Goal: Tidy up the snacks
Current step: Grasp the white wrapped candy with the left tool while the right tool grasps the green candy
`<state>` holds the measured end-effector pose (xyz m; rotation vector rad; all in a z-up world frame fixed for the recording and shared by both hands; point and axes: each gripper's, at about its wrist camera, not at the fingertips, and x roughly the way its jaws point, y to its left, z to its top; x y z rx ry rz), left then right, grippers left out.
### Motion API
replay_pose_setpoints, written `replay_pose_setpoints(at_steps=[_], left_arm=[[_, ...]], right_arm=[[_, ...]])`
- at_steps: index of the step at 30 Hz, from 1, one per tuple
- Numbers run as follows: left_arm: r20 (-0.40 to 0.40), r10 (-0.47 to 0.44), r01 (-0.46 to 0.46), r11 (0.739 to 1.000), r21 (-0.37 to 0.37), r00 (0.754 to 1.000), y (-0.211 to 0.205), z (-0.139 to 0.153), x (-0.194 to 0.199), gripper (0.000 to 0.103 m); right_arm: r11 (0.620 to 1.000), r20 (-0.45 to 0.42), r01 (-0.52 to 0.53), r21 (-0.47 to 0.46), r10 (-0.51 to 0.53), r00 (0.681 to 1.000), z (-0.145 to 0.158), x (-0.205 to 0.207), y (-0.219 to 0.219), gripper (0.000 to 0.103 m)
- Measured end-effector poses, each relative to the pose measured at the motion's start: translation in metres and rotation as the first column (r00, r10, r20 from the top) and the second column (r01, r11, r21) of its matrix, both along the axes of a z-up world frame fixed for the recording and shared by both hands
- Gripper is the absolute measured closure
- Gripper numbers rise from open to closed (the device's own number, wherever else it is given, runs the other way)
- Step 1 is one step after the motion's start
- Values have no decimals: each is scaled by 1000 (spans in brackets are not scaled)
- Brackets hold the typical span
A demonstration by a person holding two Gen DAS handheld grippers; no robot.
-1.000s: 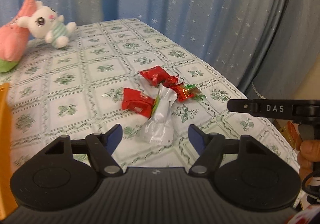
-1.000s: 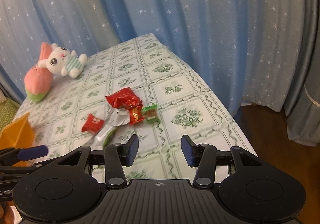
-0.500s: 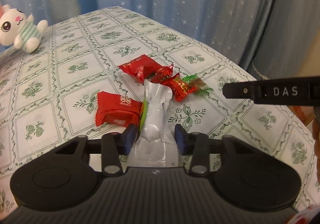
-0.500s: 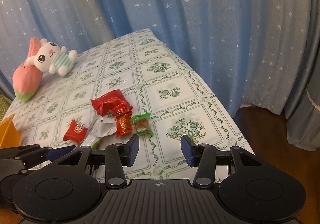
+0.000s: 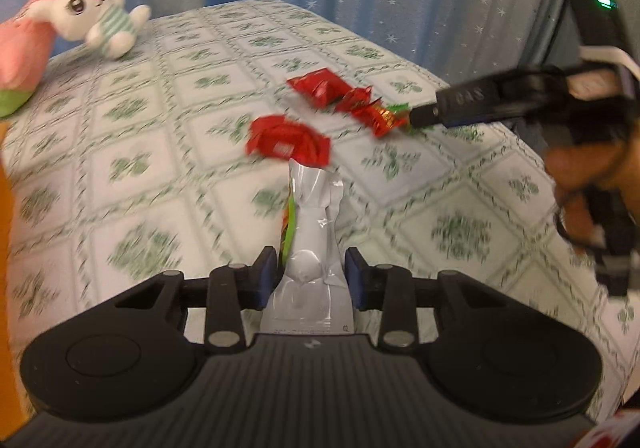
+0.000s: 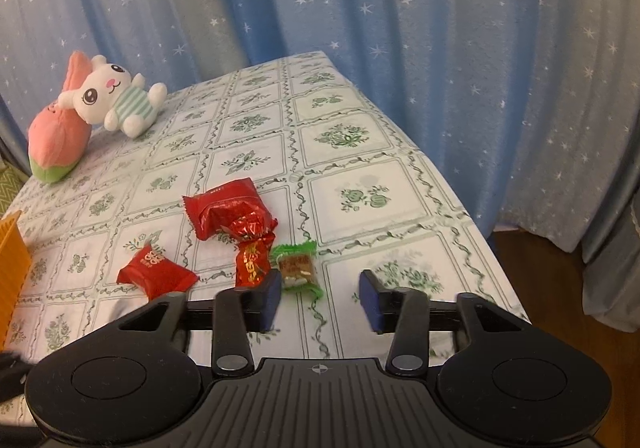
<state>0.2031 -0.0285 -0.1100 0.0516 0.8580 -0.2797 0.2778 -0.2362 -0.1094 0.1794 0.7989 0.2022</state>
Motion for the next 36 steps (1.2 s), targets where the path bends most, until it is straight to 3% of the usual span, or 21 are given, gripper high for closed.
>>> replay_pose_setpoints(at_steps=[9, 12, 13, 21, 24, 36], left_arm=[[0, 29, -29, 1000, 1, 1000, 13, 0, -17, 67], [10, 25, -26, 999, 26, 1000, 10, -1, -14, 67], [14, 25, -25, 999, 33, 1000, 9, -2, -13, 67], [28, 9, -11, 998, 62, 1000, 3, -4, 1, 66], [21, 13, -15, 998, 63, 1000, 4, -3, 0, 75], [-7, 101, -101, 995, 14, 995, 24, 13, -46, 76]], right_arm=[[995, 15, -60, -78, 62, 998, -8, 17, 21, 67], [988, 24, -77, -131, 81, 996, -9, 16, 26, 82], [988, 22, -80, -136, 83, 996, -9, 16, 27, 82], [994, -44, -60, -90, 56, 997, -3, -4, 25, 82], [995, -58, -63, -80, 58, 997, 1, -13, 28, 82], [998, -73, -66, -8, 66, 995, 11, -76, 51, 82]])
